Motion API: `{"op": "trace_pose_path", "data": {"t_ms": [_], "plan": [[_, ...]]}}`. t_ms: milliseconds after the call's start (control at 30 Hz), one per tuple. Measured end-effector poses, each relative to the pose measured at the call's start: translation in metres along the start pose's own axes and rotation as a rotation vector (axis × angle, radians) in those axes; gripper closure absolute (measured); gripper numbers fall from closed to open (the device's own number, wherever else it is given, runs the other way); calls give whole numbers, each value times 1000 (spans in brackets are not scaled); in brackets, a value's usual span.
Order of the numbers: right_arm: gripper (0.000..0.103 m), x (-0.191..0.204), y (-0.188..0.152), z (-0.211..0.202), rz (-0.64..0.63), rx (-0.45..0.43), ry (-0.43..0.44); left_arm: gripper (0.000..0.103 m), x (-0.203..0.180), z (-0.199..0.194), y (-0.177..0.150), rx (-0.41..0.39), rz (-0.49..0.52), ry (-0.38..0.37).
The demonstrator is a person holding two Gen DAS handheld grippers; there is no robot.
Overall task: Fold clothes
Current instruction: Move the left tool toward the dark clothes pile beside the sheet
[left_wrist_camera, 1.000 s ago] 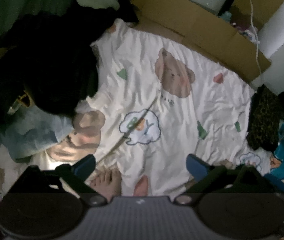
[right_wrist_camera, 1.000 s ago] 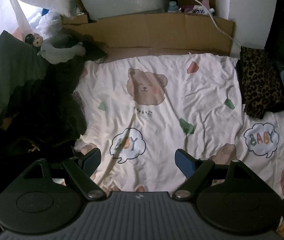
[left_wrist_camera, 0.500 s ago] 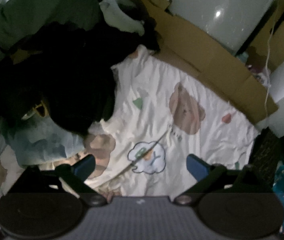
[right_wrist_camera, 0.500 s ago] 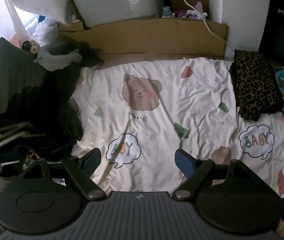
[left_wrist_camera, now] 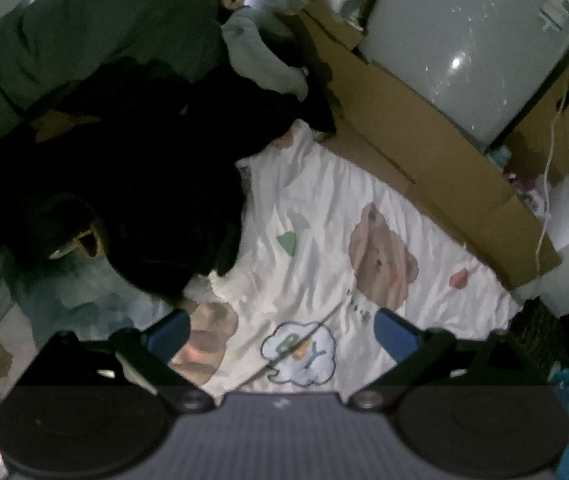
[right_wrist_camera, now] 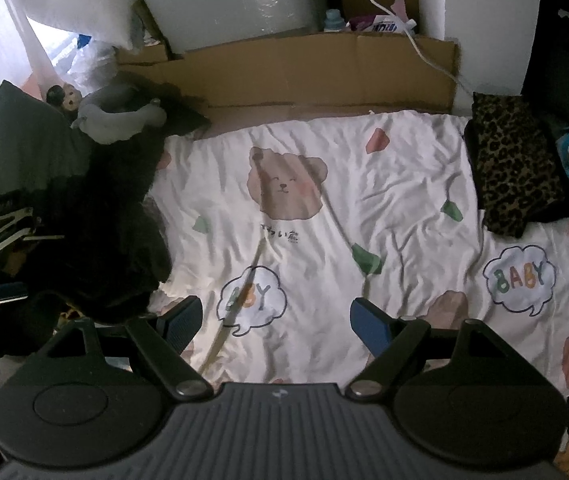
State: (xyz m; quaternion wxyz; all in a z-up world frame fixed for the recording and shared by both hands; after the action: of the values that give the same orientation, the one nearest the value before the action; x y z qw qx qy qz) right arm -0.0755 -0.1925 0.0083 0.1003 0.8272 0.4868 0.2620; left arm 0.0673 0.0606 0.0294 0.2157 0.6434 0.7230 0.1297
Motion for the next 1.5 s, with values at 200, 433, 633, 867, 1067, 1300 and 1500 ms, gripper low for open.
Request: {"op": "trace_pose_path", "data": {"t_ms": [200, 433, 633, 867, 1067, 1300, 1500], "plan": [[17, 3, 0, 3, -10, 5, 26, 5, 9, -2, 19, -96, 11, -5], [17, 5, 4, 8, -32, -4, 36, 5, 23, 6, 29, -119, -46, -12], [17, 0, 11, 18, -32, -12, 33, 5, 29, 11, 34, -140, -56, -11], [17, -3, 17, 27, -89, -58, 26, 5, 43, 27, 39, -139, -97, 21], [17, 1, 16, 35, -131, -36, 65, 5, 55, 44, 42, -114, -120, 40], [17, 6, 16, 40, -182, -47, 81, 5, 58, 53, 43, -122, -115, 40], [17, 9, 17, 45, -225, -58, 93, 5, 60, 63, 42, -109, -105, 47]]}}
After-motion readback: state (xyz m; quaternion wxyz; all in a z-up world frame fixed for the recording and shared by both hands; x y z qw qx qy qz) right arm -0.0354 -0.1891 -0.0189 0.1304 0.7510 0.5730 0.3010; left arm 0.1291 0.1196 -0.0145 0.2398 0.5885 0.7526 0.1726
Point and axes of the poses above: each gripper's, at about its wrist camera, not at the fingertips, and z roughly the way its jaws point, x to its left, y to its top, the point moved 2 cm from there along z, roughly the way its jaws point, and after that the axes turned 7 degrees about z, right-handed, at the moved point
